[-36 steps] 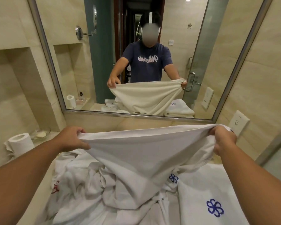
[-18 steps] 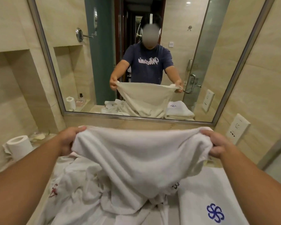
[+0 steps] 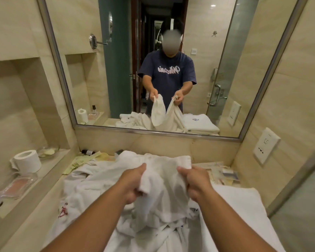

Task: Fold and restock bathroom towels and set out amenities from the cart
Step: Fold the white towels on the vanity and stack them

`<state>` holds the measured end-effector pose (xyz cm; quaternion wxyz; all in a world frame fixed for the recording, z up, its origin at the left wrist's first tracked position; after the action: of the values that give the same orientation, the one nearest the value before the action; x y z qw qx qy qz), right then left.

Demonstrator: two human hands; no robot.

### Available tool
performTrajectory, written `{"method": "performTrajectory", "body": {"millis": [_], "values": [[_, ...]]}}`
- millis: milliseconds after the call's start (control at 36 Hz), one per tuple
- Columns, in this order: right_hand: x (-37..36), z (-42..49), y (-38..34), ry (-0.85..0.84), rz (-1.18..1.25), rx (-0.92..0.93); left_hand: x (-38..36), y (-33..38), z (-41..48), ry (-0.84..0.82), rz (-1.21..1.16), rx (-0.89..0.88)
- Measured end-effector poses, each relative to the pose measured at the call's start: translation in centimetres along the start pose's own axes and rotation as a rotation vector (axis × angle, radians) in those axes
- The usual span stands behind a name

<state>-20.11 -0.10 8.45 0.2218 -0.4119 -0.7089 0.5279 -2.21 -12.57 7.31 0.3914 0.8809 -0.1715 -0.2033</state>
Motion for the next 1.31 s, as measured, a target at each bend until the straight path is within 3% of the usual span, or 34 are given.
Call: {"method": "performTrajectory", "body": {"millis": [222,417,528,778,1028,1306], "values": [[-2.7,-6.6,0.3,-0.058,-0.138,0.406,-3.0,-1.6,-2.8,0.037,0.297,-0.174],[-3.0,-8.6,0.5,-0.156,-0.285,0.536,-3.0,-1.7,-4.5,-0.013,0.324,-0.112],[-2.7,-9.2,0.8,-0.185,-0.402,0.615,-3.1,-1.9,-5.4,-0.03,0.137,-0.138],[-2.0,-9.8,0.9,-0.213,-0.349,0.653,-2.4,-2.3,-6.6,-0.131,0.033,-0.185],[-1.7,-9.6,1.7,-0.131,-0.394,0.509,-1.7,-2.4,-7.4,-0.054,0.129,-0.289],[-2.5,-9.4,1.7,-0.119,-0.702,0.647,-1.1,-2.5,-7.4,-0.024,0.161,-0.334]]}}
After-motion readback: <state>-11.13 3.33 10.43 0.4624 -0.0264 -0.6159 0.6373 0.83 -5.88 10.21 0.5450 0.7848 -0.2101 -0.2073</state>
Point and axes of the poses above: each hand's wrist, its own z-axis towards the middle knuckle, its own x-axis out of the back of the hand, y = z × x, the point moved 5 cm from there along z, towards the middle knuckle, and after that the axes turned 4 degrees about x, right-handed, at the moved point
